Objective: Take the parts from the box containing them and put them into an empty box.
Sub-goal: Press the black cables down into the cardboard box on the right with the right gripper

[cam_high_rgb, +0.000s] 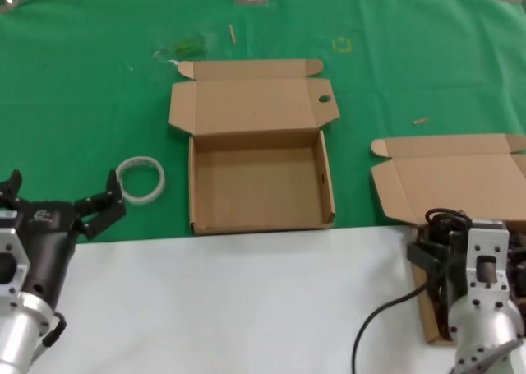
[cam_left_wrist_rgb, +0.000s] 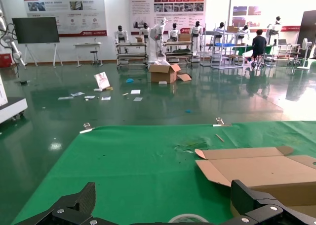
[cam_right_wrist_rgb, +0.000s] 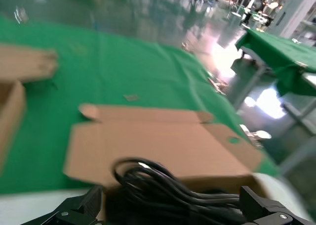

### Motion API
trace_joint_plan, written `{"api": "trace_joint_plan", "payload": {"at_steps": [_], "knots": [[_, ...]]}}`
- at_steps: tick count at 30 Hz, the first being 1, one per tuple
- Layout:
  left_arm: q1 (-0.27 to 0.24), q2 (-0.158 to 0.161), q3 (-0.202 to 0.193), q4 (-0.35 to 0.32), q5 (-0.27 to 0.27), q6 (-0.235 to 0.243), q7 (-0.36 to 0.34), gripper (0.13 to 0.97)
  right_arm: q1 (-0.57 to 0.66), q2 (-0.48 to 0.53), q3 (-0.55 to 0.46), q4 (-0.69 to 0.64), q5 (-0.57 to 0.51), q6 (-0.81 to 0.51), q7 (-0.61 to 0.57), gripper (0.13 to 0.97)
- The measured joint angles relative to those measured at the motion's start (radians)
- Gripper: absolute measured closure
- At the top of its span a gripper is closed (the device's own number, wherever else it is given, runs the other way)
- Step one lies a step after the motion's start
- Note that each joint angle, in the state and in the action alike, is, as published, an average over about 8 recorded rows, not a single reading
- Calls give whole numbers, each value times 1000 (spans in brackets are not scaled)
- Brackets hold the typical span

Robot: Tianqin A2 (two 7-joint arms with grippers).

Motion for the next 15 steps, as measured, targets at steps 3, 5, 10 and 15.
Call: {"api": "trace_joint_plan", "payload": {"at_steps": [3,5,10,15], "knots": [[0,0,0,0,0,0,0,132,21,0,-16,36,18,137,-137,129],[0,0,0,0,0,0,0,132,43,0,-30,58,23,231,-231,129],[0,0,0,0,0,0,0,132,118,0,-73,88,29,442,-449,129],[0,0,0,0,0,0,0,132,187,0,-72,67,34,555,-646,129]]}}
